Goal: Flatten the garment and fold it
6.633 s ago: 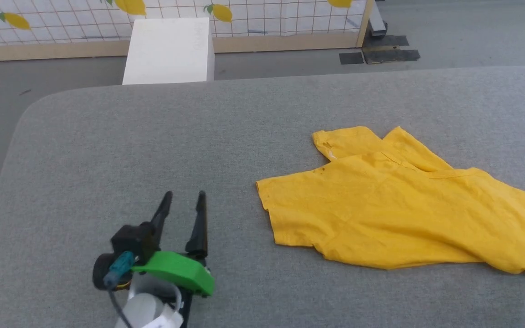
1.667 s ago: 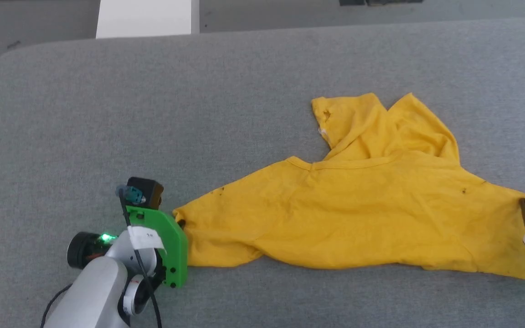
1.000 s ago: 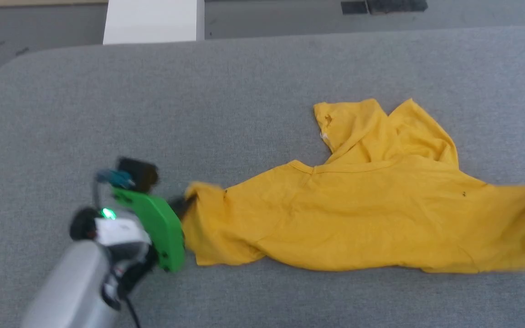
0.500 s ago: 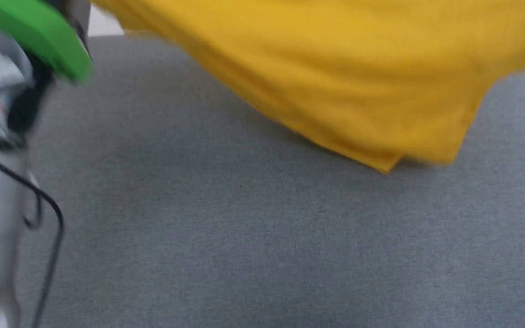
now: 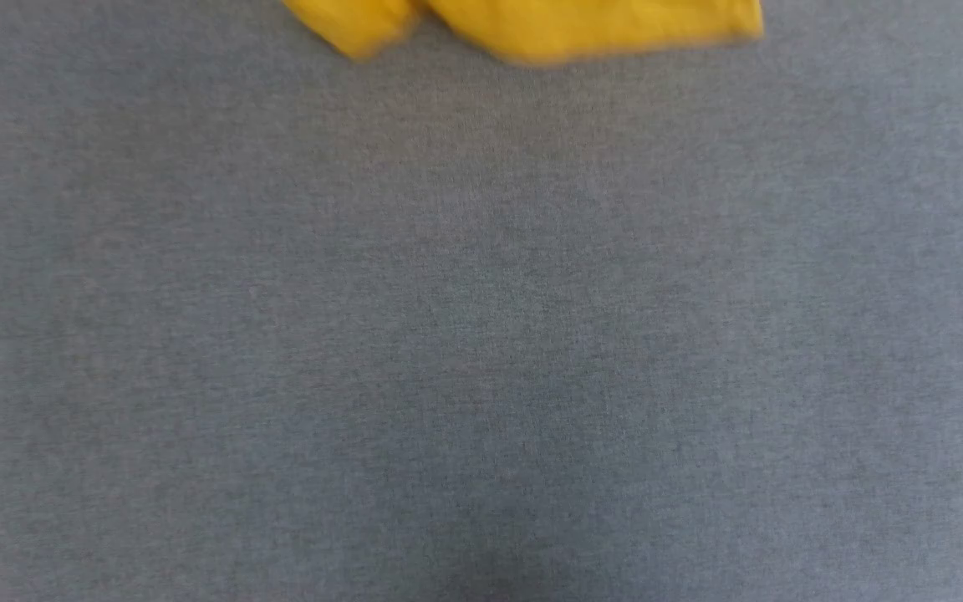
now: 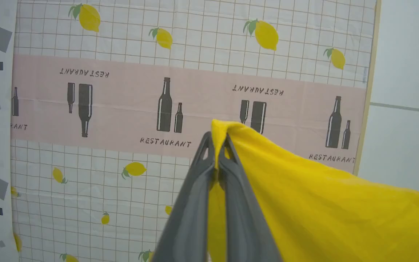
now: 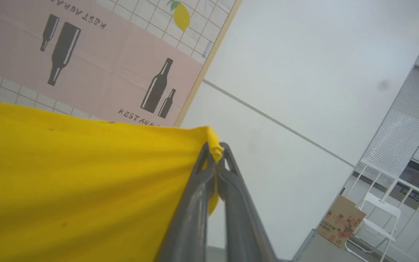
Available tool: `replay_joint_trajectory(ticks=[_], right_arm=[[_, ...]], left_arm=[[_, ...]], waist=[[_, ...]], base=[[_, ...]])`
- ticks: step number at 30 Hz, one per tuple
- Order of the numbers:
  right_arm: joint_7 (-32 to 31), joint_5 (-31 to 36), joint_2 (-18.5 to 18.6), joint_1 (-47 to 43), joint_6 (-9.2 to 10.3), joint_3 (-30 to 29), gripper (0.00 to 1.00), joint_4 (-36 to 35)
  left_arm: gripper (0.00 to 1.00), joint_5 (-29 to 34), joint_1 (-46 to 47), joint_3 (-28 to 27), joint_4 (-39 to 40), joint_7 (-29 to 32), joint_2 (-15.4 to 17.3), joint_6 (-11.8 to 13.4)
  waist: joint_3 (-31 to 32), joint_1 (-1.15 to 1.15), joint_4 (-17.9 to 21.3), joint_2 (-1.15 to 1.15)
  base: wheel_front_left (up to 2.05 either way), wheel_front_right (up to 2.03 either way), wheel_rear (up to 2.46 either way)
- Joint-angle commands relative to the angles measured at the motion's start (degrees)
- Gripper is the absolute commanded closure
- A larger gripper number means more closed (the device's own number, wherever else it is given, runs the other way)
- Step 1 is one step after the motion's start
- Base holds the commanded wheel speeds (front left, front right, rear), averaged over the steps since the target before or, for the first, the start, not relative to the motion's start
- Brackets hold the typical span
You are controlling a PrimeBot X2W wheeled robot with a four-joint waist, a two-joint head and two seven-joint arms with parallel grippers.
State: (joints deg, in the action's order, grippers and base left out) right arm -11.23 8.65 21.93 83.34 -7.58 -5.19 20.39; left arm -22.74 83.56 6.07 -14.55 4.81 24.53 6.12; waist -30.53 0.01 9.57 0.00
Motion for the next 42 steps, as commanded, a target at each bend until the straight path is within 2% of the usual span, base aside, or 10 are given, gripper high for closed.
replay_joint_trajectory(ticks=[1,6,12,17,18,21,22,31,35,42], right_arm=[[2.1,1.6,-0.6,2.7,0.09,-1.1,1.00,0.6],[9.3,6.6,-2.6,8.9,0.09,-4.6,1.00,2.4],[11.2,6.9,-3.0,7.1,0.09,-3.5,1.00,8.0],[13.9,3.6,-3.5,-1.3,0.09,-2.1,1.00,13.1],[15.4,0.5,-3.7,-7.4,0.09,-0.1,1.00,15.3],[15.5,-3.5,-3.7,-14.2,0.09,2.5,1.00,16.4],[13.7,-7.9,-3.2,-21.0,0.09,4.6,1.00,16.1],[1.7,-20.5,-0.2,-49.0,0.09,4.8,1.00,3.1],[-3.5,-22.7,-1.8,-61.8,0.09,1.1,1.00,-5.6],[-11.4,-19.2,-7.9,-79.1,0.09,-7.8,1.00,-18.6]], left_arm=[[1.00,0.2,2.7,-0.6,-0.7,-1.8,-0.3,0.4],[1.00,-0.1,8.0,-1.5,-3.5,-7.8,-1.5,0.1],[1.00,0.0,4.1,0.9,-8.6,-7.7,-0.8,-2.7],[1.00,-0.2,-5.4,3.3,-12.0,-5.6,0.4,-5.2],[1.00,-1.6,-12.7,4.1,-12.8,-3.2,0.9,-6.4],[1.00,-3.5,-21.5,4.9,-11.8,0.9,1.4,-7.4],[1.00,-6.7,-30.7,4.8,-9.1,4.9,0.9,-7.6],[1.00,-16.2,-61.1,3.2,7.7,12.5,-2.0,-3.6],[1.00,-19.8,-73.0,2.2,14.6,13.5,-3.6,-1.6],[1.00,-20.3,-86.8,2.4,20.1,13.9,-4.9,2.6]], waist=[[-3.5,-0.01,1.0,0.00],[-3.8,-0.01,0.3,0.00],[-3.5,-0.01,-1.2,0.00],[-2.9,-0.01,-2.1,0.00],[-1.6,-0.01,-2.6,0.00],[0.7,-0.01,-3.0,0.00],[3.5,-0.01,-3.4,0.00],[12.8,-0.01,-5.3,0.00],[16.0,-0.01,-5.5,0.00],[20.0,-0.01,-6.6,0.00]], base=[[0.00,0.00,0.00],[0.00,0.00,0.00],[0.00,0.00,0.00],[0.00,0.00,0.00],[0.00,0.00,0.00],[0.00,0.00,0.00],[0.00,0.00,0.00],[0.00,0.00,0.00],[0.00,0.00,0.00],[0.00,0.00,0.00]])
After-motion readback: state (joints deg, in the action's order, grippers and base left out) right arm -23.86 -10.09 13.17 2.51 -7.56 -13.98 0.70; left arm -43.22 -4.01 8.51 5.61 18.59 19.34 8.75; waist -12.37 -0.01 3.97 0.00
